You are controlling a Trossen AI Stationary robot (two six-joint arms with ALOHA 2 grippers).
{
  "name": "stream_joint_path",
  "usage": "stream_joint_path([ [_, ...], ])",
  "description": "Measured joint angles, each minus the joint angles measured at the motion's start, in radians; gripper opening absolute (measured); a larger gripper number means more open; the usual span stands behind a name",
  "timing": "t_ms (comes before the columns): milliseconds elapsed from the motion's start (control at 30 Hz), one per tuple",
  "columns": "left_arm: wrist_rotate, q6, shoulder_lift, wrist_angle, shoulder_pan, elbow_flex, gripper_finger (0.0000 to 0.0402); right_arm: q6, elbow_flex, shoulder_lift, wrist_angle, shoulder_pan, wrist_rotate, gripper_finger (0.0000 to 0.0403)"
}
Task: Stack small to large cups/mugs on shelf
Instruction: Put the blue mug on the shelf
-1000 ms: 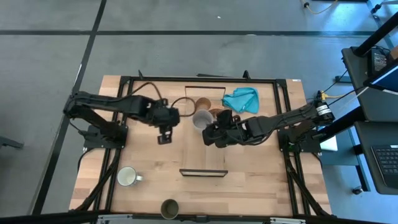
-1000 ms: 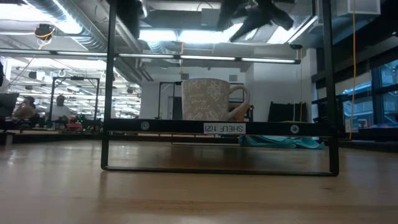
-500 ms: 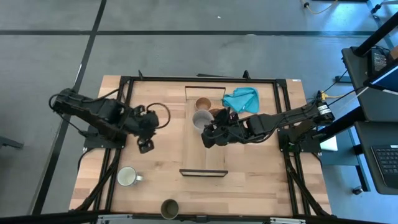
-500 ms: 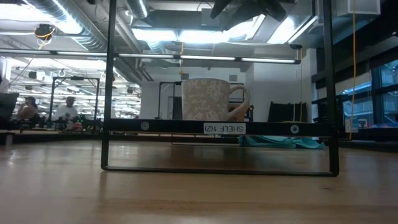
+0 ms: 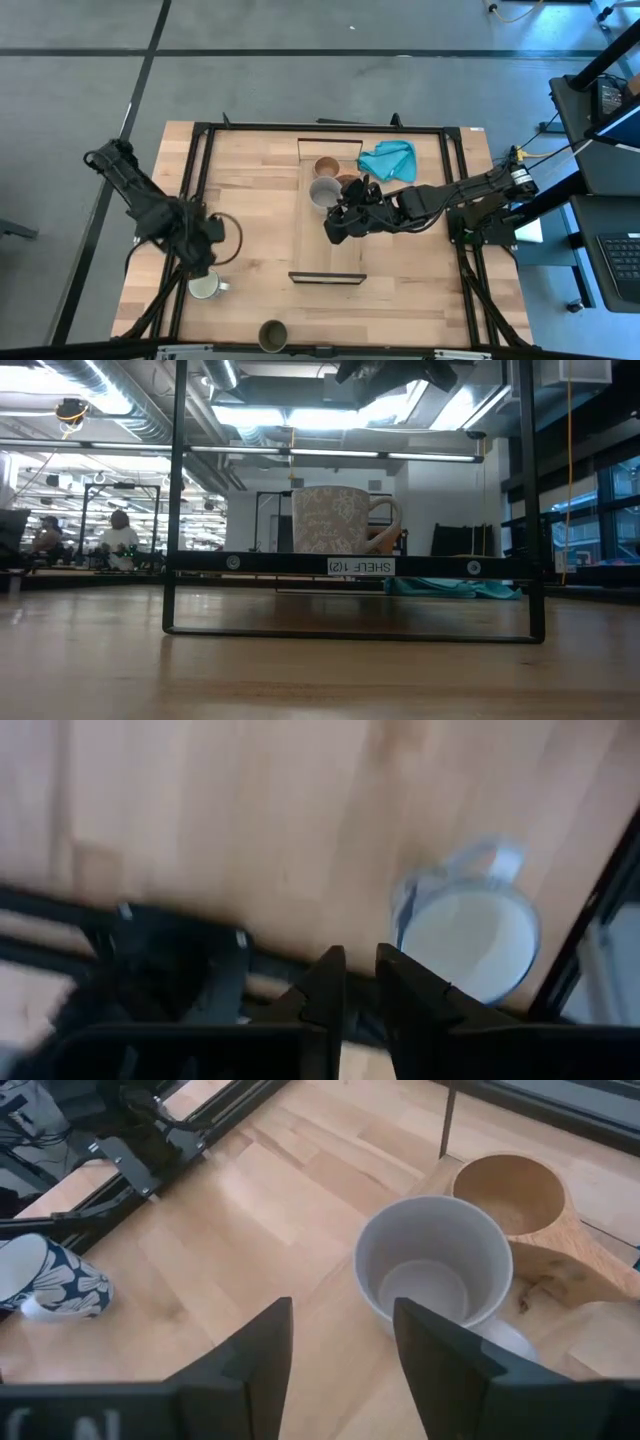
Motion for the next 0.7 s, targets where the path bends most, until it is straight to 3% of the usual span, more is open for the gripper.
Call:
stream_joint_path([
  [333, 0.015, -0.185, 0.000, 0.194, -0.211, -0.151, 0.0057, -0.025, 0.000, 0.000, 0.006, -0.005, 0.000, 0.0177],
  [700, -0.069, -0.278, 0.000, 0.186, -0.299, -0.159, 0.0122, -0.030, 0.000, 0.000, 0.013, -0.027, 0.000, 0.0177],
])
